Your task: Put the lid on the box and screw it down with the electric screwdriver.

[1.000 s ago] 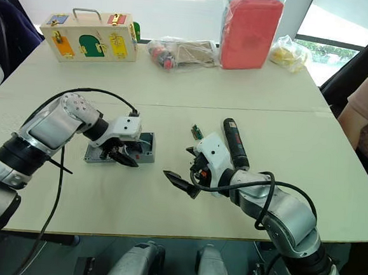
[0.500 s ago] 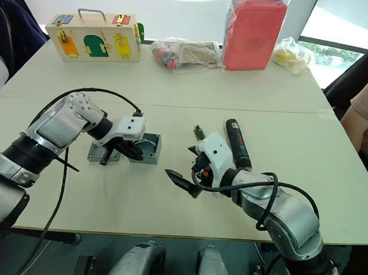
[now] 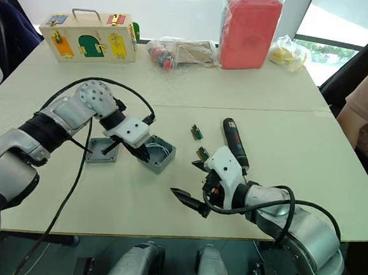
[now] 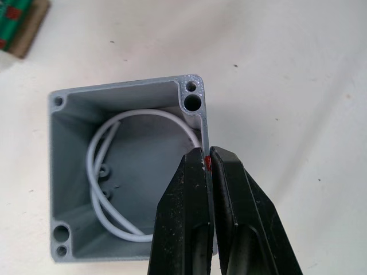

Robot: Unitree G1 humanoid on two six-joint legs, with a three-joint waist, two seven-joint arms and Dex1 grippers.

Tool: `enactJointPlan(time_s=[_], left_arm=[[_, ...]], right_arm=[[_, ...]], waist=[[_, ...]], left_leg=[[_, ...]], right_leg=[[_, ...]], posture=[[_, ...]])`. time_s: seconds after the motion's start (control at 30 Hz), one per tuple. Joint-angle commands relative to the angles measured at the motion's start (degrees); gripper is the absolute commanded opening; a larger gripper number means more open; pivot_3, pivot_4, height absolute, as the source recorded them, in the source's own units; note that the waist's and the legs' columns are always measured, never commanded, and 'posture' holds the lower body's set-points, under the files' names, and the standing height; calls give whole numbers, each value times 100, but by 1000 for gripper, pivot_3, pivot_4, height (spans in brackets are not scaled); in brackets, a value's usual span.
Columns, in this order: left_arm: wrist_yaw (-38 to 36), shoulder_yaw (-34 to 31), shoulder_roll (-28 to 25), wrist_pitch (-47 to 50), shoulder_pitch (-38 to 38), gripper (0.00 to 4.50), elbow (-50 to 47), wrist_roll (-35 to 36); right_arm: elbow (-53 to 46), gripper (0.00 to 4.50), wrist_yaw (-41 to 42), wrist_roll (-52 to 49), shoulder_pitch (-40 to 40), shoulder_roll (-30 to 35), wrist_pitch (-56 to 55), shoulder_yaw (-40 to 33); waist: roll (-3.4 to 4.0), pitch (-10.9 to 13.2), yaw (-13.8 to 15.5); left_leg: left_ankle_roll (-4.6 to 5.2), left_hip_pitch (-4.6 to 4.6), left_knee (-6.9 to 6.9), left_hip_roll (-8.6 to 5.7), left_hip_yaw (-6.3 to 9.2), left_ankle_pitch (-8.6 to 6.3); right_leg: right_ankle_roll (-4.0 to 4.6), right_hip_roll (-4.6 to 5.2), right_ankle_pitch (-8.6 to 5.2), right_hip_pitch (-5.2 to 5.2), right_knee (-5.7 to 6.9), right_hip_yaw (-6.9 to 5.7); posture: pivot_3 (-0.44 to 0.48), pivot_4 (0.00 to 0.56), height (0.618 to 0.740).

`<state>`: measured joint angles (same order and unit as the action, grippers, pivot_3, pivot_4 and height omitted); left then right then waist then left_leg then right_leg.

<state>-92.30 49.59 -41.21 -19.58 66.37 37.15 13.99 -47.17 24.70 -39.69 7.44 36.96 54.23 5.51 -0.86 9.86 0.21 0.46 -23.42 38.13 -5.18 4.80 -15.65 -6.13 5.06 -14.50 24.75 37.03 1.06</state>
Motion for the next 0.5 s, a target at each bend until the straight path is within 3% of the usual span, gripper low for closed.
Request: enactJointPlan(time_s=[0.03,0.2,0.37,0.43,0.5], left_arm=[[-20,423,-147,-374,308,115,32,423],[-20,830,-186,-870,376,115,339,465],[-20,823,-185,-948,443,1623,461,582],[-20,471,-375,-130,646,2300,104,989],[-20,8,-651,866,918,2300,-400,1472]], right_arm=[[-306,4500,-133,-56,-43,-63,-35,-146],[-316,4500,-219,-86,-75,-90,-25,-177],[-280,4500,-171,-121,-52,-55,-41,-208],[-237,4500,-68,-172,19,-24,-61,-214],[-144,4500,84,-222,131,20,-106,-242]], waist=[[0,0,10],[-1,0,4],[-1,0,2],[-3,1,4],[-20,12,-18]], left_leg=[[1,0,3,0,0,0],[4,2,6,-1,0,-2],[4,2,6,-1,0,-2],[4,2,6,-1,0,-2],[6,-1,9,-1,1,-3]], right_leg=[[0,0,0,-3,-1,0],[-2,-2,-1,-6,0,-1],[-2,-3,-1,-6,2,-1],[-3,-3,-2,-7,2,-1],[-4,-4,-2,-6,4,-1]], posture=[[0,150,740],[0,150,740],[0,150,740],[0,150,740],[0,150,740]])
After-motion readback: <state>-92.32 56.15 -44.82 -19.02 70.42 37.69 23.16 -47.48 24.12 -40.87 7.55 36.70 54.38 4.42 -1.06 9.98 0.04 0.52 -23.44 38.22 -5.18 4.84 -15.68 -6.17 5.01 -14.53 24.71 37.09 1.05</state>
